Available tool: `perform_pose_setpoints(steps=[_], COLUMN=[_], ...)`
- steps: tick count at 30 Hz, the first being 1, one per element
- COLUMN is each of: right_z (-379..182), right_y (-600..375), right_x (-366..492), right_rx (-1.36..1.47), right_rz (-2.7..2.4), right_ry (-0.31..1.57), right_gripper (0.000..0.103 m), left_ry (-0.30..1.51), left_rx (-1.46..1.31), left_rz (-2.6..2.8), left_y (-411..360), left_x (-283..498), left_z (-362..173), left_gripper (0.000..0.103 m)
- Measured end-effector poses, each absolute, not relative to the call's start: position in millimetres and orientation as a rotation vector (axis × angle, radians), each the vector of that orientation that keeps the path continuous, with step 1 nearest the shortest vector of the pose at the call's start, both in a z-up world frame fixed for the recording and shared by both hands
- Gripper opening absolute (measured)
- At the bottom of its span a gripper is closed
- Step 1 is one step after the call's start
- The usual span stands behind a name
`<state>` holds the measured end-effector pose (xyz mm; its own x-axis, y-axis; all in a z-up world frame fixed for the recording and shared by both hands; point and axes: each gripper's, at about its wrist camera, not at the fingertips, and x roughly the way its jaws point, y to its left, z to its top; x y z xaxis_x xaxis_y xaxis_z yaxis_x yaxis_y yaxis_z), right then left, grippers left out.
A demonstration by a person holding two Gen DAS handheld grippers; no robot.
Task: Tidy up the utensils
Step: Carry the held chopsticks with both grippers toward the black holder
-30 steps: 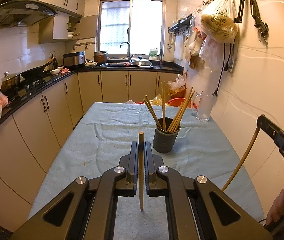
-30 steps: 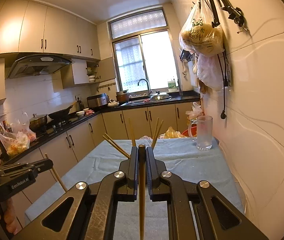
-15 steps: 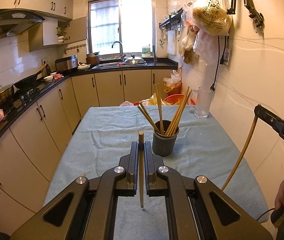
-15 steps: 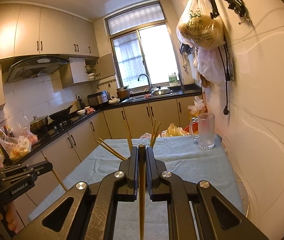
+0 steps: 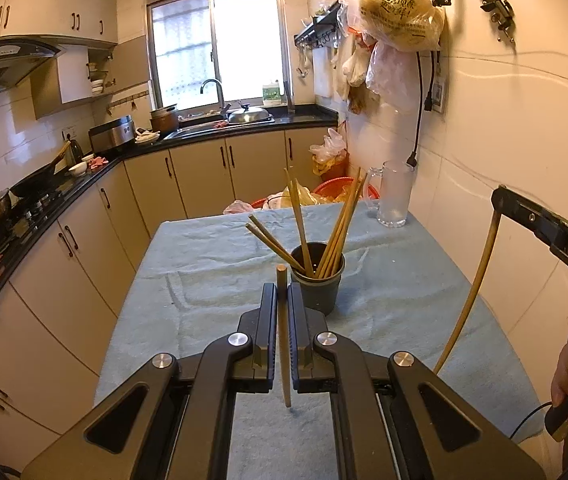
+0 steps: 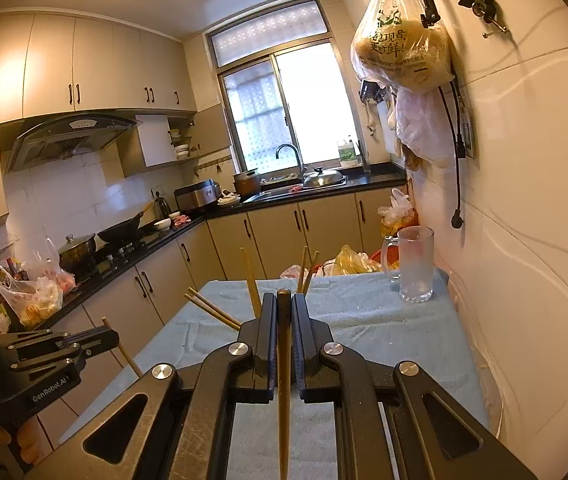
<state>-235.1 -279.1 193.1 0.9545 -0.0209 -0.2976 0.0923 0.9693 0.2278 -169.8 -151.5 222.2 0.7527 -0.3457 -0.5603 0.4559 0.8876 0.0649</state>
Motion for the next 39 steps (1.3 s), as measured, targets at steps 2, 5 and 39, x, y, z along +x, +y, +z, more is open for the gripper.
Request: perform_pose_setpoints(steps=[2, 5, 39], right_z=[193, 193, 203], right_y=[-279, -278, -277], right_x=[-234, -229, -212], right_rx=[0.244, 0.248, 0.254], right_rz=[-0.056, -0.051, -0.035], right_ry=[0.3, 0.304, 0.294], right_gripper=[0.008, 0.008, 0.008], left_ry=[0.579, 0.588, 0.589], left_rx=[0.201, 0.198, 0.191], left_rz=[-0.445, -0.446, -0.459], left_y=[-153, -154, -160], left_x=[-167, -163, -151], left_z=[221, 219, 223], left_gripper=[0.005, 0.005, 0.005])
